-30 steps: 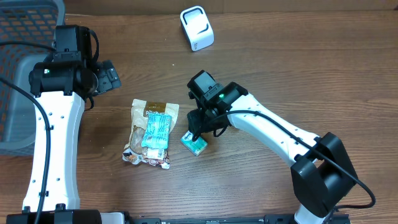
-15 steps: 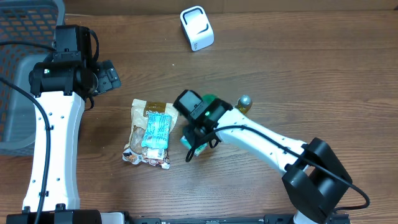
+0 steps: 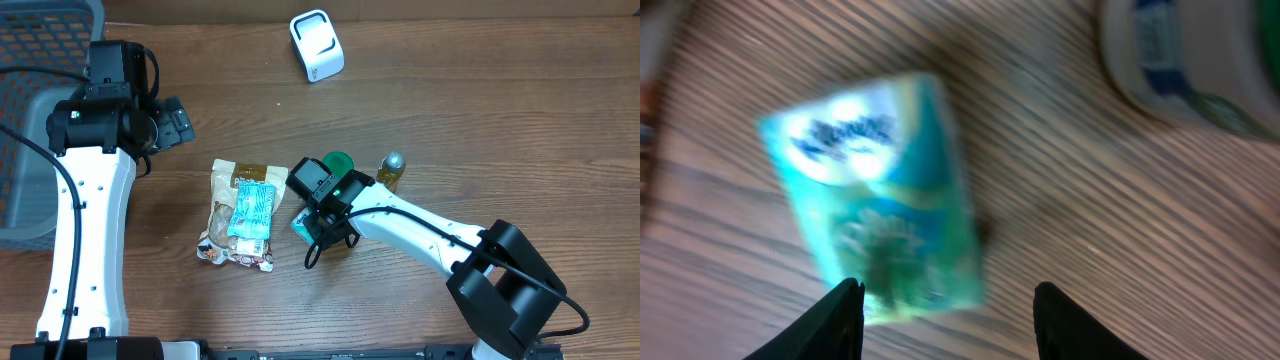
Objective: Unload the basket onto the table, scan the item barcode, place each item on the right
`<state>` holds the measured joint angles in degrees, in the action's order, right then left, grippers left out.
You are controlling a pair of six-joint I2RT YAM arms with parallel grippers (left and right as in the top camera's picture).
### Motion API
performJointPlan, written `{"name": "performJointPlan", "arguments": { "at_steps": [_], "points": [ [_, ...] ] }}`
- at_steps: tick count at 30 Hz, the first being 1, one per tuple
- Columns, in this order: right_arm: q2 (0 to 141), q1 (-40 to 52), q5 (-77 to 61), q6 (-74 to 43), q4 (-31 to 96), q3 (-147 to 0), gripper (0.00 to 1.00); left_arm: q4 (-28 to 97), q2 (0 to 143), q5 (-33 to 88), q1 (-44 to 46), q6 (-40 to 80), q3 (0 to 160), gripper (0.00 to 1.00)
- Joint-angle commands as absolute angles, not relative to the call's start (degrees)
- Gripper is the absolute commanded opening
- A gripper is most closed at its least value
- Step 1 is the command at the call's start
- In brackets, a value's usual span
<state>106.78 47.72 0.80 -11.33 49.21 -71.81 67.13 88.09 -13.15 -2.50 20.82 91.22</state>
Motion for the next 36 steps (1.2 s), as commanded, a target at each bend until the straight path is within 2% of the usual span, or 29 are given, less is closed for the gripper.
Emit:
{"name": "performJointPlan", "arguments": {
  "at_steps": [1, 9, 14, 16, 21, 29, 36],
  "points": [
    [105.6, 48.1, -5.5, -15.1, 48.0, -71.6, 0.51, 67.1, 87.8, -13.9, -2.6, 20.1, 91.7, 0.99],
    [105.6, 48.1, -11.2, -19.2, 47.6, -71.6, 0.52, 67.1, 87.8, -13.9, -2.6, 20.1, 91.7, 1.0],
    [105.6, 48.1, -7.3, -19.2, 47.7, -71.6, 0.52, 67.1, 87.8, -13.9, -2.6, 20.1, 91.7, 1.0],
    [105.5, 48.1, -5.6, -16.9, 48.1, -71.9, 0.57, 67.1, 87.8, -13.9, -2.6, 20.1, 91.7, 1.0],
    [105.5, 47.9, 2.8, -16.4, 51.1, -75.5, 0.6, 67.1, 87.8, -13.9, -2.6, 20.1, 91.7, 1.0],
    [105.6, 48.1, -0.3, -13.1, 52.4, -77.8, 0.59, 67.1, 87.8, -13.9, -2.6, 20.1, 91.7, 1.0],
    [105.7, 49.5, 0.2, -10.3, 48.7, -74.6, 0.56, 67.1, 87.8, -13.9, -2.6, 20.1, 91.7, 1.0]
  ]
}}
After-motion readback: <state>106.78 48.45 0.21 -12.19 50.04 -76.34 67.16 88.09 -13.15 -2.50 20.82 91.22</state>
